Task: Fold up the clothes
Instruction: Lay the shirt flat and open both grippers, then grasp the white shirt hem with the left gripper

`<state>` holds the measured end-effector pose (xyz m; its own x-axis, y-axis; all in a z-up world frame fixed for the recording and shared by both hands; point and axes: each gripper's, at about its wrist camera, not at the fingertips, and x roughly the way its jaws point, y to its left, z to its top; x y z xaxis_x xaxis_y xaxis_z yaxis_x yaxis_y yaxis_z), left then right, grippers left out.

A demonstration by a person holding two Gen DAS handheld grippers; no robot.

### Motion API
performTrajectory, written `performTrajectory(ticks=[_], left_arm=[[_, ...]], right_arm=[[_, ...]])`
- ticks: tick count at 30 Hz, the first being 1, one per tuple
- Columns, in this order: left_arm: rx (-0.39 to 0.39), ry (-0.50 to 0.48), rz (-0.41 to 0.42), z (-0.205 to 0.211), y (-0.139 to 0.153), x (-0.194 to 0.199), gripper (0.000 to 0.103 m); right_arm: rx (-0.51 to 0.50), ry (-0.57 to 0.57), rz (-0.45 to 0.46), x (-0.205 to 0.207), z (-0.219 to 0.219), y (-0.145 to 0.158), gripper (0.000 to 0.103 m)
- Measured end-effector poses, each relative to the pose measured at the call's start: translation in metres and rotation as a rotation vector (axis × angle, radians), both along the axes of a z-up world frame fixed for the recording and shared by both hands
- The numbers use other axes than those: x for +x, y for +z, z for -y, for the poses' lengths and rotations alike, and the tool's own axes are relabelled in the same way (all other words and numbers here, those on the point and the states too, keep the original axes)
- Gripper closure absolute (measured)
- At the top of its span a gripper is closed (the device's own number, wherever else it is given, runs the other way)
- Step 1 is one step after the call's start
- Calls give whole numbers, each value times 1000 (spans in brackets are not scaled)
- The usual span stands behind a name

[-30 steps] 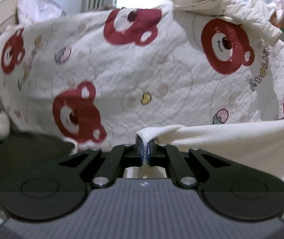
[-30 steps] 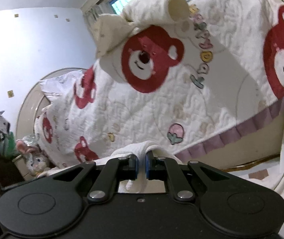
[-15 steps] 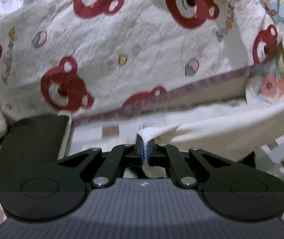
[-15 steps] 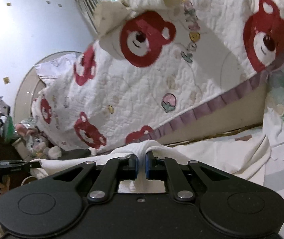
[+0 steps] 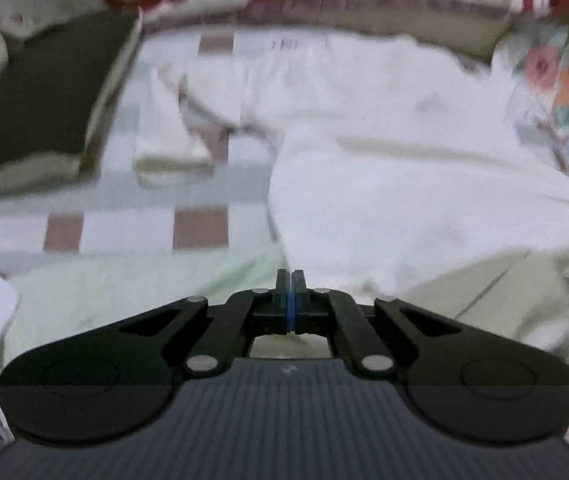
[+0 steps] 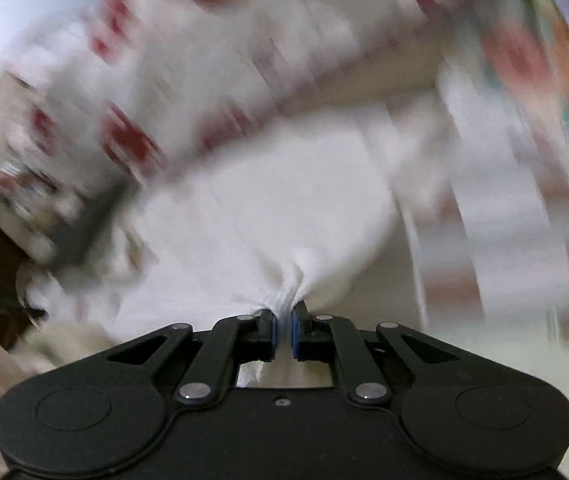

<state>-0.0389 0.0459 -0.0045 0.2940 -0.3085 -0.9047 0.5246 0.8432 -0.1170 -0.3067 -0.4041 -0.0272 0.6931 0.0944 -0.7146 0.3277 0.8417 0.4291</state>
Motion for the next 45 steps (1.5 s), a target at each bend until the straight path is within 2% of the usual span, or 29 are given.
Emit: performTrajectory(ticks=[1, 3, 4, 5, 6, 8, 10, 12, 19, 20, 23, 29, 34, 37, 40, 42, 44, 45], left_arm=[[-10, -4, -4, 2, -3, 1, 103], [-29, -14, -11, 6, -8, 4, 102], [-31, -32, 7, 10, -7, 4, 100], [-23, -53, 41, 16, -4, 5, 100], [-16, -73, 75, 22, -2, 6, 100], [-7, -109, 126, 37, 1, 11, 97], [-10, -131, 153, 50, 2, 18, 92], [-35, -130, 167, 60, -4, 27, 87], [-69, -70, 227, 81, -36, 79, 78], [-76, -57, 228, 82, -41, 88, 77], [-86, -1, 223, 79, -56, 112, 74], [-103, 133, 223, 52, -74, 140, 73], [-42, 194, 287, 23, -76, 164, 70], [-26, 215, 242, 0, -77, 198, 62], [-54, 291, 98, -27, -90, 235, 62], [-106, 311, 114, -39, -94, 241, 62], [-170, 321, 146, -51, -99, 242, 62], [-177, 324, 154, -55, -103, 237, 62]], right_arm=[[20, 7, -87, 0, 1, -14, 89], [-17, 42, -135, -1, -5, -18, 88], [-17, 79, -123, 0, -7, -13, 86], [-23, 103, -89, 1, -7, -4, 75], [-30, 126, -53, 3, -6, 5, 60], [-35, 169, 19, 11, -2, 21, 53], [-41, 187, 81, 24, 4, 27, 52], [-42, 174, 97, 41, 11, 20, 52], [-47, 175, 77, 141, 23, -41, 52], [-55, 198, 79, 158, 21, -43, 52], [-70, 257, 88, 198, 12, -35, 52], [-139, 372, 131, 246, -20, -13, 49], [-180, 321, 143, 281, -34, -12, 46], [-204, 321, 142, 308, -39, -2, 46], [-228, 338, 133, 343, -43, 12, 46], [-236, 355, 114, 373, -46, 19, 46], [-306, 353, 89, 398, -53, 18, 46], [-342, 338, 77, 408, -55, 15, 46]])
